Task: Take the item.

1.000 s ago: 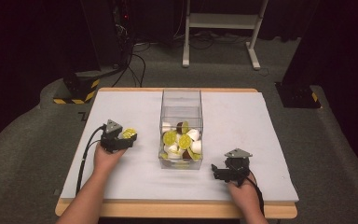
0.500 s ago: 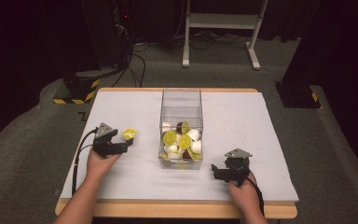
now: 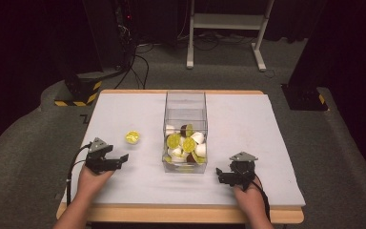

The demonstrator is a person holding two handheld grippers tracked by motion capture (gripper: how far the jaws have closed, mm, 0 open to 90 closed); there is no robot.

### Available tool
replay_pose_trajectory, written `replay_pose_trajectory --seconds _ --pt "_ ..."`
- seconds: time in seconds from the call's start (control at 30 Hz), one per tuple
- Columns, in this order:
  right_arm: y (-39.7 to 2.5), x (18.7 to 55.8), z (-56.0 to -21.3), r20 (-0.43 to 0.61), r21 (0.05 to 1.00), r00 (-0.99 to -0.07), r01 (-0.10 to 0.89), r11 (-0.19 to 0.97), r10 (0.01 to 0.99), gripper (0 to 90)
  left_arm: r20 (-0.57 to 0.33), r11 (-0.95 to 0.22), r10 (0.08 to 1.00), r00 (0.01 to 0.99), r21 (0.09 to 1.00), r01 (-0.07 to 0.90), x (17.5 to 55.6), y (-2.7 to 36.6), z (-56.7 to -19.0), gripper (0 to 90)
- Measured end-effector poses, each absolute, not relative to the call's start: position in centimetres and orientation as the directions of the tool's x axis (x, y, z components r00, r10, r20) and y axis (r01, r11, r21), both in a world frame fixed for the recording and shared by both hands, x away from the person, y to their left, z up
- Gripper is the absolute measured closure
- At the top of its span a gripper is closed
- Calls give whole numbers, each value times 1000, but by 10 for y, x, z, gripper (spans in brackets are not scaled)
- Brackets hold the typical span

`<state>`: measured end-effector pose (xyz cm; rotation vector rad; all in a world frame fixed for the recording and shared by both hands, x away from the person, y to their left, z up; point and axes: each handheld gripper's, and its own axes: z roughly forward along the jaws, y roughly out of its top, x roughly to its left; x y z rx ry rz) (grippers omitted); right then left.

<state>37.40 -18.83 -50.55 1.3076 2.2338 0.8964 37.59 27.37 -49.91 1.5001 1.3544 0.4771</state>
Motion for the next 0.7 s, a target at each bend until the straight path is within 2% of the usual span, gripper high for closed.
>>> replay_pose_trajectory --seconds 0.33,0.47,0.7 --pt "-188 374 -506 -19 699 -483 619 357 876 87 -290 92 918 273 822 562 350 282 -515 187" --pt "-188 374 -506 -20 699 -483 619 357 876 87 -253 59 925 282 831 553 349 278 -517 151" --pt "-188 374 -506 -19 699 -482 620 357 876 86 -258 66 923 284 837 544 348 278 -518 148"
